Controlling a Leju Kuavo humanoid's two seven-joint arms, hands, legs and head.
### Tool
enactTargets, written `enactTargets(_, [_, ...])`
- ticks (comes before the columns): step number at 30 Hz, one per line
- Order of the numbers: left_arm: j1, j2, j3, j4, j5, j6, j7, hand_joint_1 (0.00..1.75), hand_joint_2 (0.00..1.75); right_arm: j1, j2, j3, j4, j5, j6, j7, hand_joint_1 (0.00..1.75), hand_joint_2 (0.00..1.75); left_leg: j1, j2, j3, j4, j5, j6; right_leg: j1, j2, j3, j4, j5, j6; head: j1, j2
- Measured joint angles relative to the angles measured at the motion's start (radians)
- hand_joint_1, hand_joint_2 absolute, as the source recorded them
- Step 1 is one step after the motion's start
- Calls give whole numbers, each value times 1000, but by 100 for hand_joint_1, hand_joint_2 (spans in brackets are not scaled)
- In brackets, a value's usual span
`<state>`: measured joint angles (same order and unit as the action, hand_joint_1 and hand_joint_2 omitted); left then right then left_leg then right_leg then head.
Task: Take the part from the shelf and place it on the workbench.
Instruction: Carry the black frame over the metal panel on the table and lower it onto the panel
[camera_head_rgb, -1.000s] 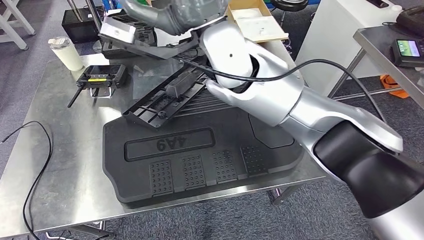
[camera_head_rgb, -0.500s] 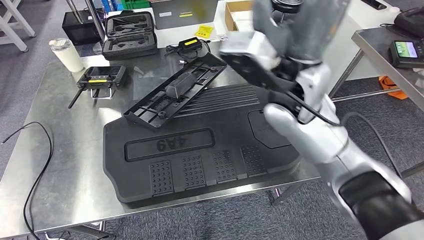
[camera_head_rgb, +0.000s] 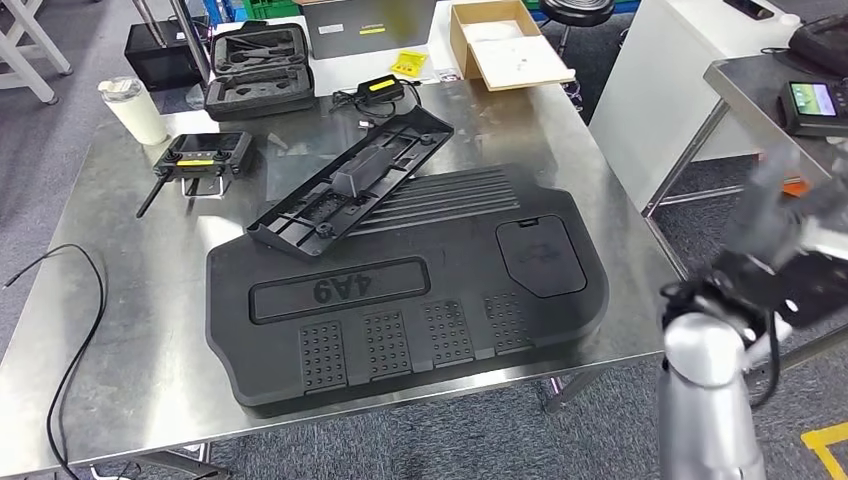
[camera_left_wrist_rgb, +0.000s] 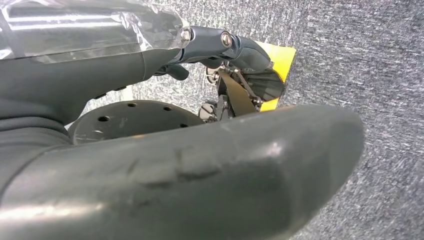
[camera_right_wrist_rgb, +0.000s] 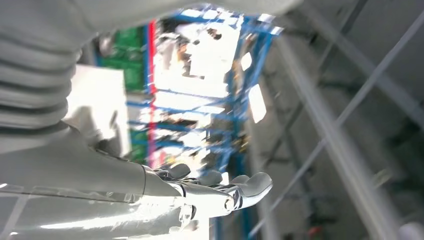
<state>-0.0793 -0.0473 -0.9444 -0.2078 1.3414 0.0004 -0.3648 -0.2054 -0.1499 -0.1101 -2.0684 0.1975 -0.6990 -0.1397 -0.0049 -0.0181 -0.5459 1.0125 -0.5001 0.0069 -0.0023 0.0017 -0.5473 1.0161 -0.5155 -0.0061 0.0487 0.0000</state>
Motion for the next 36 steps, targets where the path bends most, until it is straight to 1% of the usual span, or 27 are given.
enactTargets(4, [0, 0, 10, 0, 7, -2, -8, 0, 0, 134, 87, -161, -3, -165, 0, -126, 0, 175, 0, 0, 0, -2, 0, 0, 0, 0, -1, -1, 0, 0, 0, 0])
enactTargets(8, [-1, 0, 15, 0, 7, -2, -8, 0, 0, 222, 174, -288, 1, -301, 0, -222, 0, 175, 0, 1, 1, -3, -1, -1, 0, 1, -1, -1, -1, -1, 0, 0])
enactTargets(12, [-1, 0, 16, 0, 4, -4, -7, 0, 0, 284, 255, -380, 20, -414, 1, -275, 0, 175, 0, 1, 1, -4, -1, -1, 0, 1, 0, -1, -1, -1, 0, 0])
enactTargets(15, [-2, 0, 16, 0, 0, -7, -6, 0, 0, 309, 295, -419, 41, -465, 2, -273, 0, 175, 0, 2, 2, -5, -1, -1, 0, 3, 0, -1, -1, -2, 0, 0])
enactTargets(19, [-3, 0, 16, 0, 3, -21, -6, 0, 0, 333, 320, -429, 89, -573, 2, -241, 0, 175, 0, 2, 2, -5, -1, -1, 0, 3, 0, -1, -1, -2, 0, 0])
enactTargets(24, [-3, 0, 16, 0, 4, -28, -1, 0, 0, 341, 341, -431, 155, -630, 2, -241, 0, 175, 0, 3, 3, -5, -1, -1, 0, 3, 0, -1, -1, -2, 0, 0])
enactTargets(27, [-4, 0, 16, 0, 0, -45, 22, 0, 0, 346, 351, -431, 218, -661, 2, -236, 0, 175, -1, 3, 3, -5, -1, -1, 0, 3, 0, -1, -1, -2, 0, 0])
enactTargets(31, [-4, 0, 16, 0, -1, -54, 65, 0, 0, 343, 353, -435, 353, -673, 3, -208, 0, 175, 0, 3, 3, -6, -1, -1, 0, 3, 1, -1, -2, -2, 0, 0])
enactTargets(36, [-5, 0, 16, 0, 0, -41, 83, 0, 0, 337, 345, -442, 574, -753, 19, -199, 0, 175, 0, 2, 3, -6, -1, -1, 0, 2, 1, -1, -2, -2, 0, 0])
